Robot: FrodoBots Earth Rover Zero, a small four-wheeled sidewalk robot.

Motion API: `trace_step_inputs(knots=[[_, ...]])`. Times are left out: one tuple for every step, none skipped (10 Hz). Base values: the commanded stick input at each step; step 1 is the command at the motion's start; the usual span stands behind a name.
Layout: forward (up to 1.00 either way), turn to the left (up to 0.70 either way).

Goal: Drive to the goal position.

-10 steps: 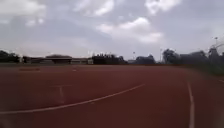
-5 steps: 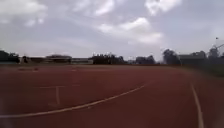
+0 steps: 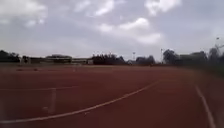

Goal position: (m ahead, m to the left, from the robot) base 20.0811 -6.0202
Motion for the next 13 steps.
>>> trace_step_inputs(knots=[[0.45, 0.0], [0.45, 0.0], [0.45, 0.0], [0.45, 0.0], [0.45, 0.0], [0.45, 0.0], [0.45, 0.0], [0.45, 0.0], [0.45, 0.0], [0.45, 0.0], [0.45, 0.0], [0.45, 0.0], [0.45, 0.0]])
